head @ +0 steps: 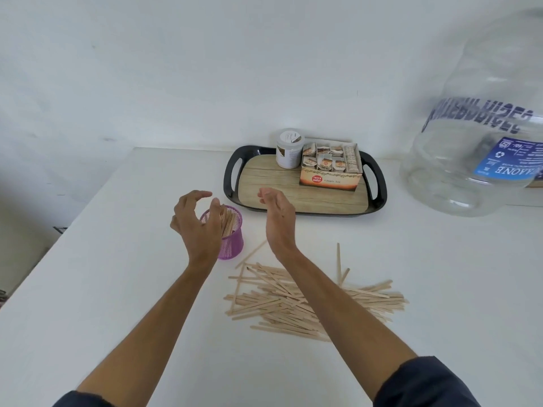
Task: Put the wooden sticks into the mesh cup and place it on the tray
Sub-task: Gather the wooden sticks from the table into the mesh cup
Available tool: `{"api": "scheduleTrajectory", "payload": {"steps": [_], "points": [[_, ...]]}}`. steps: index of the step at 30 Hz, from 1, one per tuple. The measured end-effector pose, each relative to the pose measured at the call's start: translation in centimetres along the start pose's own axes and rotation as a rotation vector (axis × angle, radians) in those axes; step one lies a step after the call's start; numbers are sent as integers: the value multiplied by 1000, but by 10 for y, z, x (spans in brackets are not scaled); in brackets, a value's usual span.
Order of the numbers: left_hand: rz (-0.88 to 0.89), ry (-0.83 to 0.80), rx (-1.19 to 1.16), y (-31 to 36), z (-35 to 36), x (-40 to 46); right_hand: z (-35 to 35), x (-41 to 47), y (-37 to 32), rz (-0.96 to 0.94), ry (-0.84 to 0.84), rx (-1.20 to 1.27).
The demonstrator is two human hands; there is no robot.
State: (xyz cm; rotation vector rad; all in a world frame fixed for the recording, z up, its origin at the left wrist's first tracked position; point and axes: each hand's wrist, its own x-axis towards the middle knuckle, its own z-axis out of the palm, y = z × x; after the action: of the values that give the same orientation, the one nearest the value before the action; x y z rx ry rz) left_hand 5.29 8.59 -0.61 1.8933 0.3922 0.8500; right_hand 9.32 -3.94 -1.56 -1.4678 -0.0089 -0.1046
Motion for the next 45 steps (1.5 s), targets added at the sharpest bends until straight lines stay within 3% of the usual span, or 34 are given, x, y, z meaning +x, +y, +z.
{"api": "scheduleTrajectory", "payload": {"steps": [5, 9, 13, 17, 22, 30, 37, 45], "points": [[212, -18, 13, 12, 1, -47, -63, -24, -2, -64, 27, -135], [376, -185, 67, 4, 6, -68, -100, -35, 4, -45, 28, -328], [350, -448, 318, -14, 15, -98, -151, -51, 14, -7, -42, -754], [183, -749, 683, -31, 26, -116, -200, -67, 19, 56, -176, -1184], [193, -837, 808, -37, 32, -123, -234, -94, 28, 39, -458, -1288], [407, -871, 559, -28, 38, -134, -242, -94, 39, -95, -466, -1229], [642, -1100, 763, -19, 35, -132, -231, -91, 41, -228, -568, -1304], [662, -1044, 585, -7, 40, -134, -220, -83, 37, -390, -586, -1412]]}}
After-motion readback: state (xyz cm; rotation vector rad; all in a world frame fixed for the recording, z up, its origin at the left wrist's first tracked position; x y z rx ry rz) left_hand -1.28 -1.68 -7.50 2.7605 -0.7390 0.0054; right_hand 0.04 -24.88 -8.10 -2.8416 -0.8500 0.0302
